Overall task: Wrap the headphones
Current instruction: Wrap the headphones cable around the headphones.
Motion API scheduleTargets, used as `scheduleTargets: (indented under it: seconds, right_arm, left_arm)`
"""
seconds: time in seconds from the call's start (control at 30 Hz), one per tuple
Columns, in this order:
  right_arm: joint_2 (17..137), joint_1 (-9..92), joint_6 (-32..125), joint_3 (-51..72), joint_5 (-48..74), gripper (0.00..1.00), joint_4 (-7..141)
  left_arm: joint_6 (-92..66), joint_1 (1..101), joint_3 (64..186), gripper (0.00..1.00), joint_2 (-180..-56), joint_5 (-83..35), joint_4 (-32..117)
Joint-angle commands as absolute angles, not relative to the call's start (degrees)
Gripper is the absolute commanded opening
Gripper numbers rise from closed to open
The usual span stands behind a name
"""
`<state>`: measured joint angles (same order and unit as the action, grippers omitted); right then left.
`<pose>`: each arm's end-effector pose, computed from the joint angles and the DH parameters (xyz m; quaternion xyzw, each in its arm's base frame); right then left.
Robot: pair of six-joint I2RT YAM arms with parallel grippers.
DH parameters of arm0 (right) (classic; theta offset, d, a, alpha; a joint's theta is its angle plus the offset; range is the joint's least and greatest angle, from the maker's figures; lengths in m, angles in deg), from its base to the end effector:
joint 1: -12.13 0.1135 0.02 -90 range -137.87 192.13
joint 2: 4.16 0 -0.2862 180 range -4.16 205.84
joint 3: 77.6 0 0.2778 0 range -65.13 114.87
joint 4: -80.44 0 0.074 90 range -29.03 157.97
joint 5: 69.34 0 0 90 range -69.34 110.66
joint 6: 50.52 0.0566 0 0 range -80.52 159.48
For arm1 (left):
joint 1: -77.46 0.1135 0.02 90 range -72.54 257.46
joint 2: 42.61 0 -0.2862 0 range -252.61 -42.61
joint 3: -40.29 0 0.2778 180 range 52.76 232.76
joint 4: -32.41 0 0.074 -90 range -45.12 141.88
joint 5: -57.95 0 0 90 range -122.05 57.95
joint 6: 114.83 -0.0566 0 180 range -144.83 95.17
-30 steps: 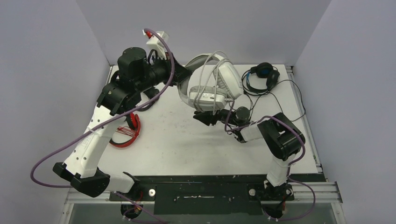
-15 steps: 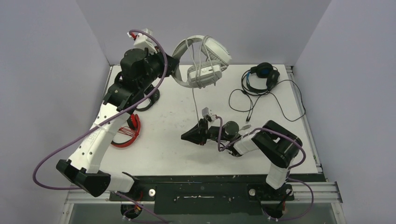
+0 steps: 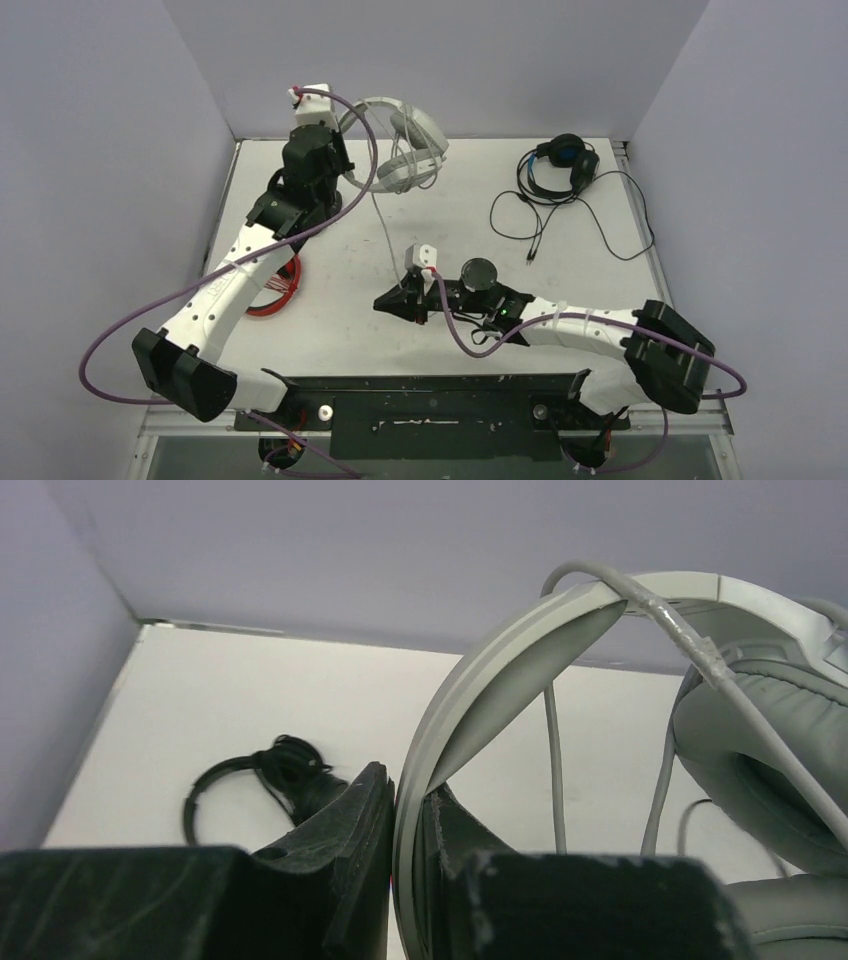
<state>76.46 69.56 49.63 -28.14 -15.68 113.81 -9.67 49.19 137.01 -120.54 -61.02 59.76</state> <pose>0.1497 0.2966 0.2567 -0.4700 0.5134 0.5605 0.4488 0.3171 -0.1394 0.4645 -0.0783 0.7476 -0.0576 0.6569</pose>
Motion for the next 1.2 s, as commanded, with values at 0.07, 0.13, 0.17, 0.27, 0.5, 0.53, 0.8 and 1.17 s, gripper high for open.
scheduleTargets:
  seconds: [0.07, 0.13, 0.17, 0.27, 0.5, 0.53, 0.8, 1.17]
  right_arm:
    - [68.7, 68.7, 36.7, -13.9, -4.3, 0.00, 76.7]
    - [68.2, 67.1, 34.4, -9.0, -1.9, 0.00, 66.4]
    - [67.9, 66.1, 33.5, -7.2, -1.2, 0.00, 63.0]
    - [67.2, 61.9, 31.4, -2.3, 0.8, 0.00, 55.4]
    - [68.2, 58.4, 26.1, 5.1, 7.7, 0.06, 47.2]
    - [68.5, 58.2, 25.4, 5.5, 9.7, 0.07, 47.0]
    - [71.3, 56.1, 21.7, 4.2, 18.2, 0.16, 50.7]
    - [72.1, 49.9, 22.8, -3.7, 11.0, 0.18, 62.6]
  left_arm:
    - [-33.4, 49.8, 131.4, 0.00, -117.8, -67.1, 45.7]
    - [-37.6, 49.7, 129.8, 0.00, -117.3, -64.3, 47.2]
    - [-38.8, 49.8, 129.3, 0.00, -117.0, -62.6, 48.6]
    - [-42.8, 49.5, 128.3, 0.00, -116.6, -57.2, 53.1]
    - [-52.3, 45.0, 126.1, 0.00, -117.0, -53.5, 60.8]
    - [-52.4, 44.7, 126.3, 0.00, -117.0, -52.7, 62.3]
    - [-50.0, 42.4, 132.0, 0.00, -117.2, -44.8, 73.8]
    - [-43.8, 41.1, 136.6, 0.00, -115.1, -36.9, 79.6]
